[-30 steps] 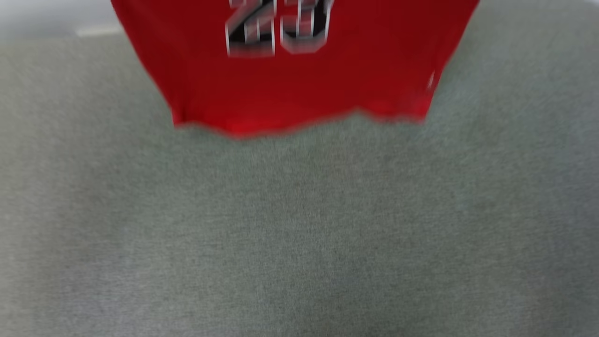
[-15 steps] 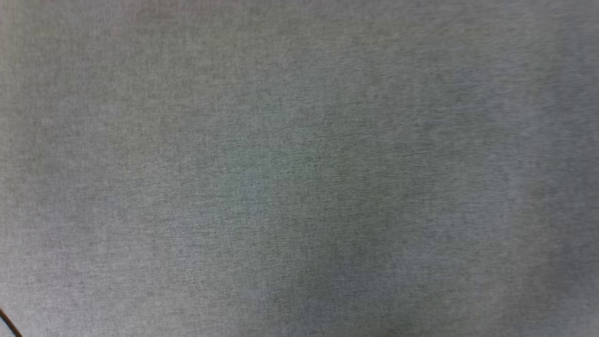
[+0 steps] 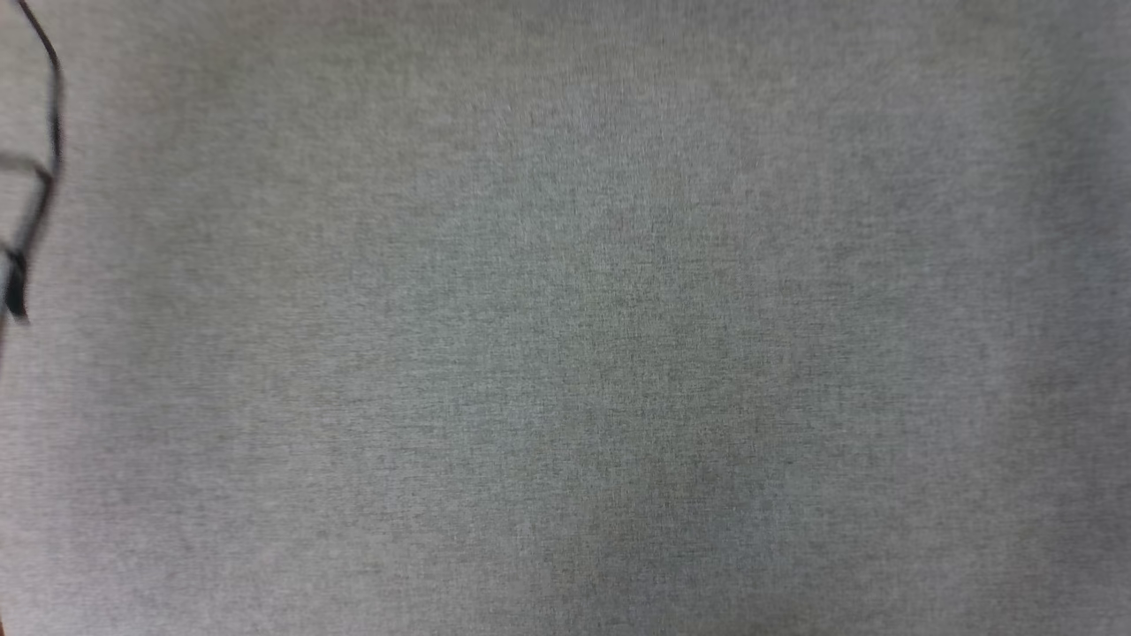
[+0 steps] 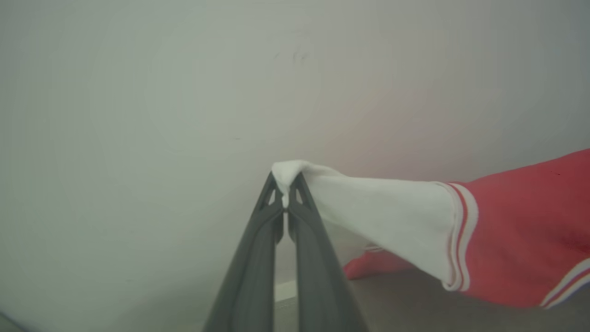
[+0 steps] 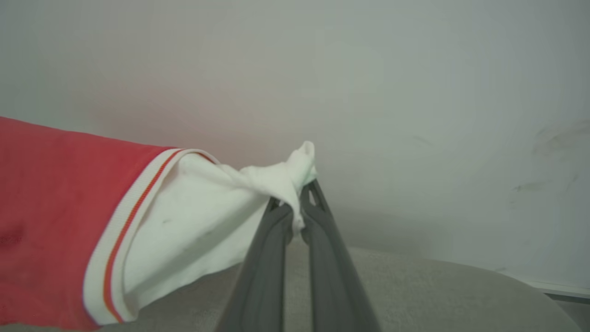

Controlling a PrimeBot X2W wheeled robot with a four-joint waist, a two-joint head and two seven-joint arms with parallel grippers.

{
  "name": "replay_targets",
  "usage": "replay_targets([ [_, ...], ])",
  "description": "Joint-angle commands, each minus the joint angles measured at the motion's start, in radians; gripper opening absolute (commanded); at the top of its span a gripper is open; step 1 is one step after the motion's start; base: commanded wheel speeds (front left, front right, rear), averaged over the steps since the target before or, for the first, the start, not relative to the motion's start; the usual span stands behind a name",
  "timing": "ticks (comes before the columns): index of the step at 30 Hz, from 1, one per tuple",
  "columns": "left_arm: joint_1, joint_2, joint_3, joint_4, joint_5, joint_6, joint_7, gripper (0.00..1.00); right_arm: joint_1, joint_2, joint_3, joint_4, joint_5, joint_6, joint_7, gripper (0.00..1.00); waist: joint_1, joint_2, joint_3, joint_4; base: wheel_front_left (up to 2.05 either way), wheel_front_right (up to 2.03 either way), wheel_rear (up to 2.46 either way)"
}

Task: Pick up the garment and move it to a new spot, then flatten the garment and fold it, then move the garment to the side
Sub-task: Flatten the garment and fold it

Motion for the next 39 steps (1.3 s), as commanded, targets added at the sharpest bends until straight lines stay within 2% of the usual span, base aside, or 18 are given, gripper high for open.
replay_targets([
  [1, 0.044, 0.003, -0.003, 0.003, -0.008, 0.0, -0.01, 0.0, 0.033, -0.015, 0.009, 0.006, 0.016, -0.001, 0.003, 0.0, -0.0002, 0.0, -0.034, 0.006, 0.0, 0.0, 0.0],
  [9, 0.384, 0.037, -0.011, -0.034, -0.053, 0.015, 0.012, 0.0, 0.273, -0.082, 0.079, 0.0, 0.148, -0.001, 0.083, 0.0, -0.0002, 0.0, -0.178, 0.008, 0.0, 0.0, 0.0],
  [16, 0.655, 0.084, -0.022, -0.084, -0.105, 0.02, 0.093, 0.0, 0.485, -0.149, 0.105, -0.06, 0.284, -0.001, 0.215, 0.0, -0.0002, 0.0, -0.296, 0.014, 0.0, 0.0, 0.0],
  [20, 0.791, 0.103, -0.026, -0.139, -0.137, 0.037, 0.145, 0.0, 0.599, -0.179, 0.108, -0.112, 0.343, -0.002, 0.282, 0.0, -0.0002, 0.0, -0.352, 0.015, 0.0, 0.0, 0.0],
  [30, 1.143, 0.171, -0.035, -0.364, -0.24, 0.087, 0.319, 0.0, 0.889, -0.207, 0.054, -0.264, 0.443, -0.001, 0.44, 0.0, -0.0002, 0.0, -0.488, 0.012, 0.0, 0.0, 0.0],
  [39, 1.38, 0.206, -0.025, -0.521, -0.327, 0.144, 0.405, 0.0, 1.111, -0.218, -0.031, -0.418, 0.501, -0.001, 0.608, 0.0, -0.0002, 0.0, -0.559, 0.003, 0.0, 0.0, 0.0],
])
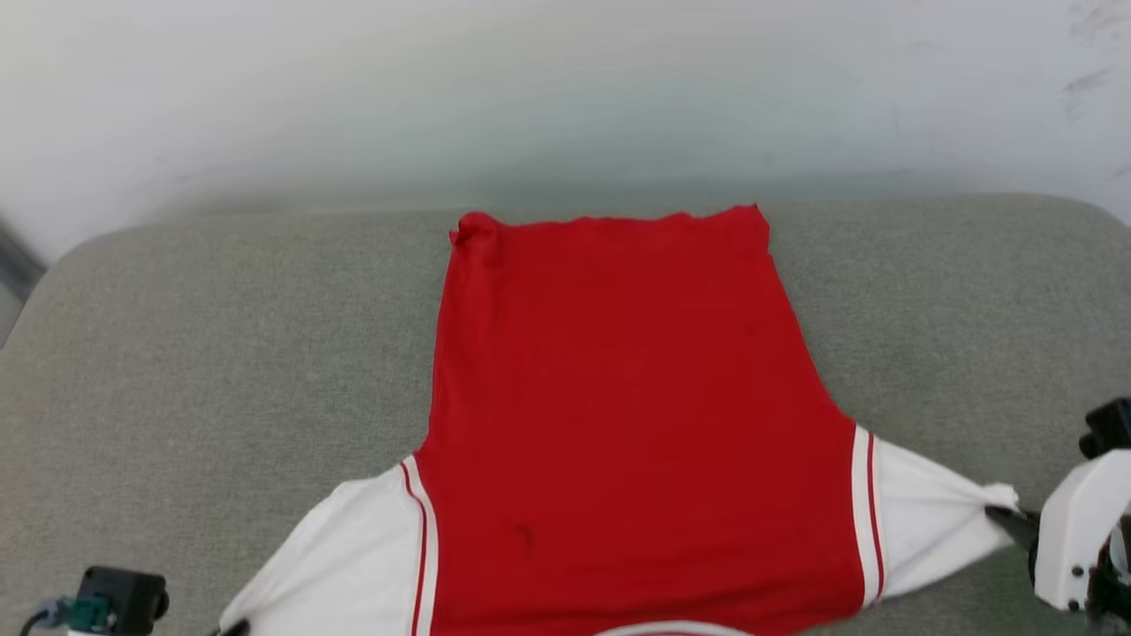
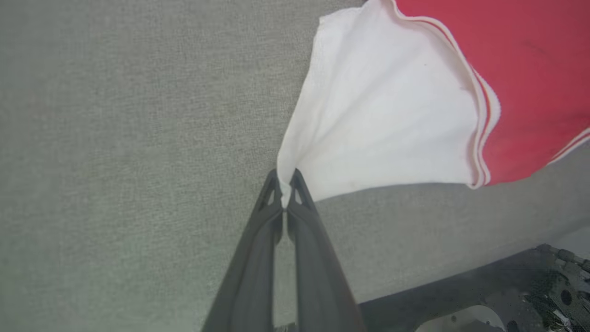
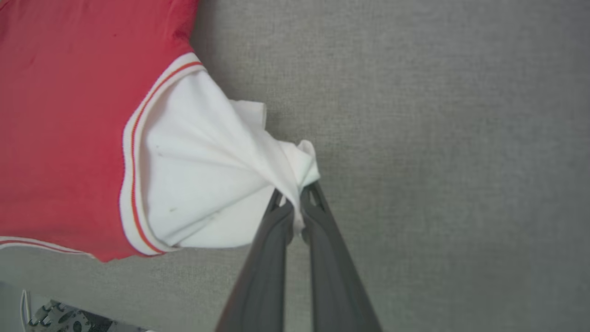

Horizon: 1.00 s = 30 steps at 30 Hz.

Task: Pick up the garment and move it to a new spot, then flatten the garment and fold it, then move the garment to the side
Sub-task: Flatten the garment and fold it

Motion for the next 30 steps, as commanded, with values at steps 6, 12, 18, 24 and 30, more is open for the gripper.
replay_targets([
  [6, 0.124, 0.021, 0.01, -0.059, -0.05, 0.031, 0.039, 0.0, 0.137, 0.007, -0.073, -0.1, 0.015, -0.002, 0.094, 0.0, 0.0003, -0.0001, -0.033, -0.008, 0.0, 0.0, 0.0],
  [12, 0.163, 0.01, 0.005, -0.1, -0.07, 0.043, 0.044, 0.0, 0.2, 0.03, -0.105, -0.164, -0.009, -0.002, 0.129, 0.0, 0.0003, -0.0001, -0.035, -0.009, 0.0, 0.0, 0.0],
  [18, 0.143, -0.023, -0.007, -0.164, -0.1, 0.028, 0.043, 0.0, 0.194, 0.007, -0.098, -0.237, -0.02, -0.001, 0.139, 0.19, 0.0003, -0.0001, 0.001, 0.004, 0.0, 0.0, 0.0],
  [24, 0.109, -0.027, -0.02, -0.266, -0.085, 0.029, 0.054, 0.0, 0.113, -0.003, -0.102, -0.31, -0.002, -0.001, 0.138, 1.0, 0.0003, -0.0001, 0.07, 0.039, 0.0, 0.0, 0.0],
  [30, 0.068, -0.012, -0.033, -0.375, -0.062, 0.029, 0.078, 0.0, -0.034, -0.02, -0.114, -0.356, 0.0, -0.001, 0.162, 1.0, 0.0003, -0.0001, 0.167, 0.096, 0.0, 0.0, 0.0],
])
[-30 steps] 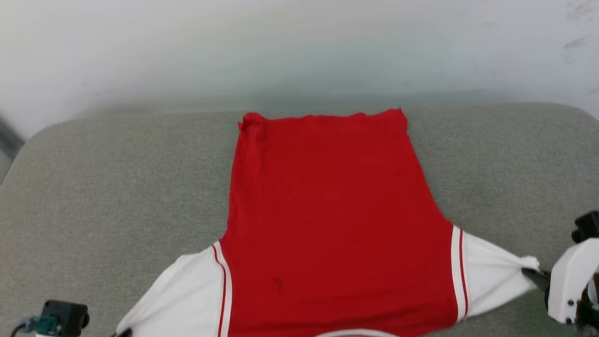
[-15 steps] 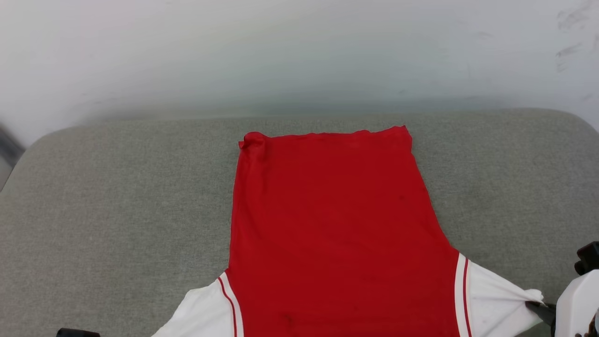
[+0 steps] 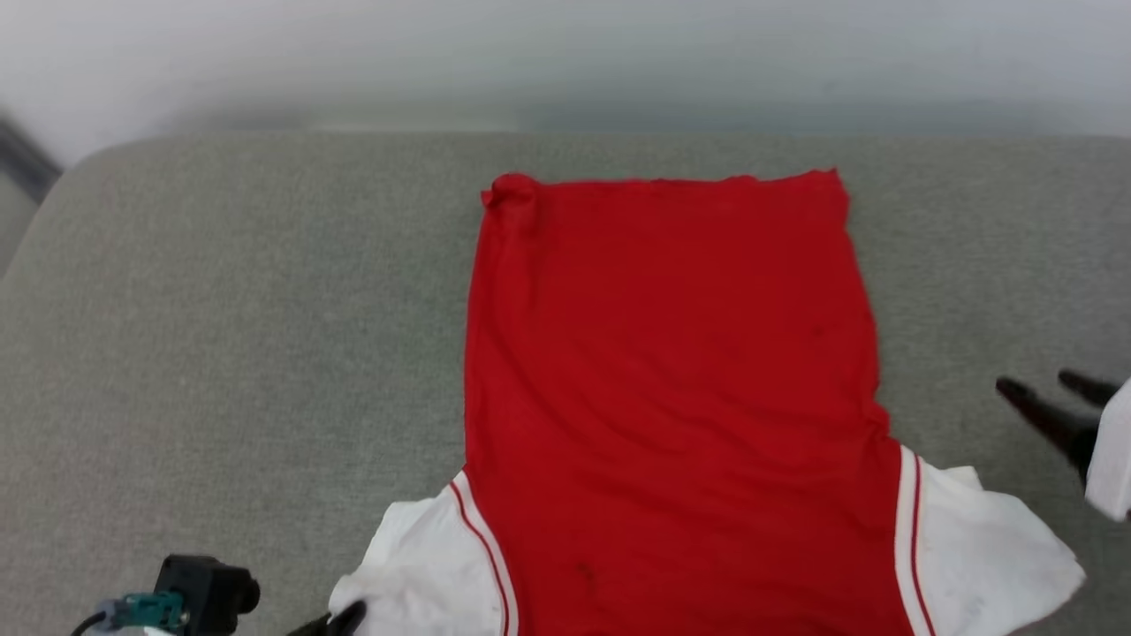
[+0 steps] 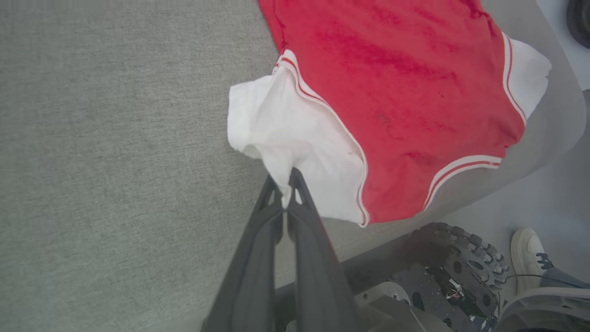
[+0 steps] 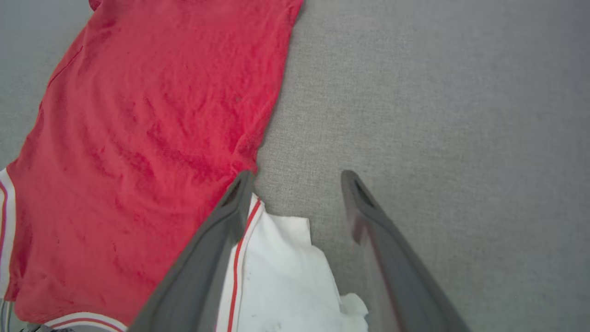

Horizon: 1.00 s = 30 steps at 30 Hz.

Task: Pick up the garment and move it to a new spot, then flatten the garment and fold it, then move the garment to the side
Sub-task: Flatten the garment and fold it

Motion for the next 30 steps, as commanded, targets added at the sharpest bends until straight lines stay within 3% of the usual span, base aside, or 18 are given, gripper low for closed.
replay_targets([
  [1, -0.024, 0.004, -0.004, -0.026, 0.01, -0.002, 0.006, 0.0, -0.059, -0.006, -0.003, -0.006, -0.002, 0.0, 0.013, 1.0, -0.0001, 0.0, 0.067, 0.051, 0.0, 0.0, 0.0],
  [7, -0.066, -0.006, -0.027, -0.075, 0.035, -0.012, 0.015, 0.0, -0.225, -0.018, 0.013, 0.027, -0.057, 0.0, -0.001, 1.0, -0.0001, 0.0, 0.138, 0.111, 0.0, 0.0, 0.0],
  [15, -0.135, -0.038, -0.062, -0.081, 0.064, -0.029, 0.008, 0.0, -0.468, 0.011, 0.054, 0.249, -0.219, 0.0, -0.196, 1.0, -0.0001, 0.0, 0.223, 0.188, 0.0, 0.0, 0.0],
  [20, -0.164, -0.055, -0.077, -0.078, 0.073, -0.04, 0.001, 0.0, -0.608, -0.002, 0.071, 0.402, -0.256, 0.0, -0.164, 1.0, -0.0001, 0.0, 0.277, 0.231, 0.0, 0.0, 0.0],
  [30, -0.232, -0.102, -0.116, -0.041, 0.088, -0.078, -0.021, 0.0, -0.827, 0.004, -0.024, 0.629, -0.376, 0.0, 0.004, 1.0, -0.0001, 0.0, 0.382, 0.312, 0.0, 0.0, 0.0],
])
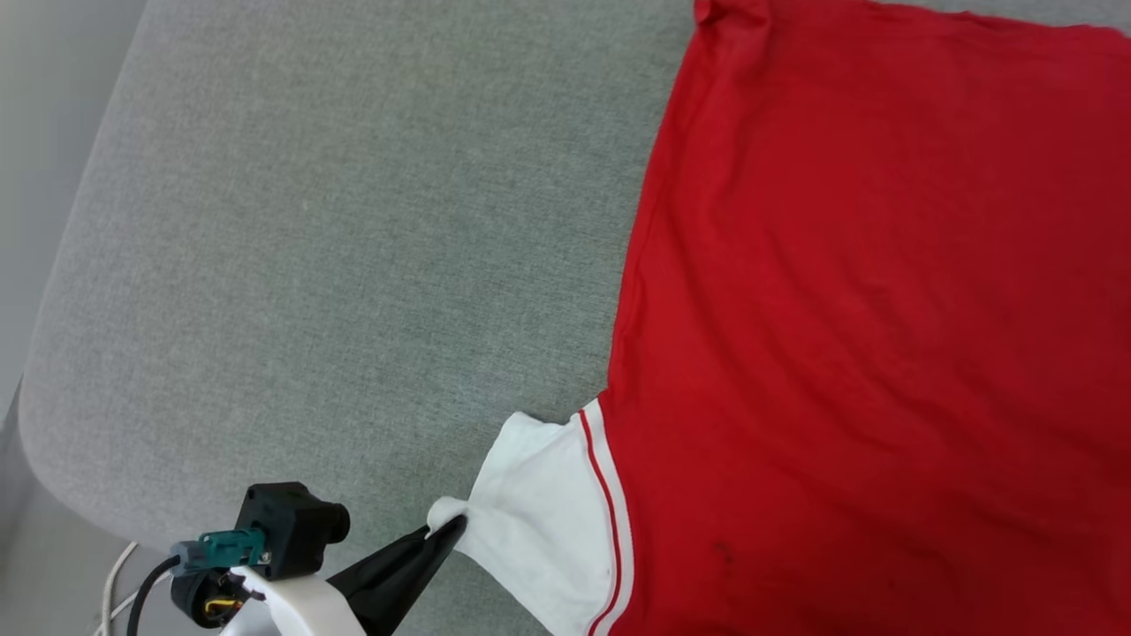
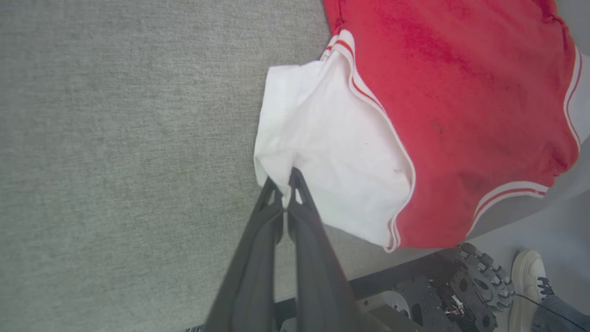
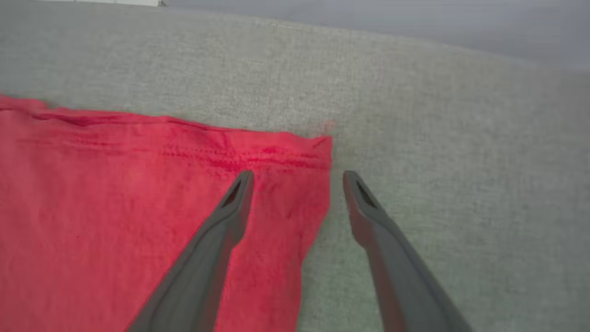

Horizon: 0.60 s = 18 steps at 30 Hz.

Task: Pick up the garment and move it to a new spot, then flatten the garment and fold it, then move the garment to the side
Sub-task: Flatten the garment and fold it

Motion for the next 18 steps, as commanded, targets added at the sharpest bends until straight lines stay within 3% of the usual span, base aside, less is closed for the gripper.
replay_targets([
  [1, -0.017, -0.008, -0.005, 0.006, 0.007, -0.007, -0.005, 0.0, -0.028, 0.003, -0.017, 0.018, -0.018, -0.001, 0.025, 1.0, -0.0002, 0.0, 0.028, 0.027, 0.0, 0.0, 0.0],
  [7, -0.04, -0.022, -0.02, 0.031, 0.008, -0.021, -0.014, 0.0, -0.062, 0.053, -0.091, 0.079, -0.117, -0.001, 0.204, 1.0, -0.0002, 0.0, 0.051, 0.044, 0.0, 0.0, 0.0],
  [14, -0.056, -0.028, -0.03, 0.05, 0.014, -0.03, -0.022, 0.0, -0.025, 0.087, -0.082, 0.033, -0.159, 0.0, 0.366, 1.0, -0.0002, 0.0, 0.059, 0.047, 0.0, 0.0, 0.0],
  [15, -0.056, -0.029, -0.031, 0.052, 0.015, -0.031, -0.023, 0.0, -0.017, 0.087, -0.085, 0.022, -0.16, 0.0, 0.375, 0.43, -0.0002, 0.0, 0.058, 0.047, 0.0, 0.0, 0.0],
  [16, -0.057, -0.03, -0.031, 0.055, 0.015, -0.031, -0.023, 0.0, -0.009, 0.088, -0.09, 0.014, -0.162, 0.0, 0.385, 0.0, -0.0002, 0.0, 0.056, 0.046, 0.0, 0.0, 0.0],
  [18, -0.058, -0.029, -0.031, 0.06, 0.014, -0.029, -0.024, 0.0, 0.011, 0.091, -0.096, -0.002, -0.157, 0.0, 0.407, 0.0, -0.0002, 0.0, 0.047, 0.041, 0.0, 0.0, 0.0],
])
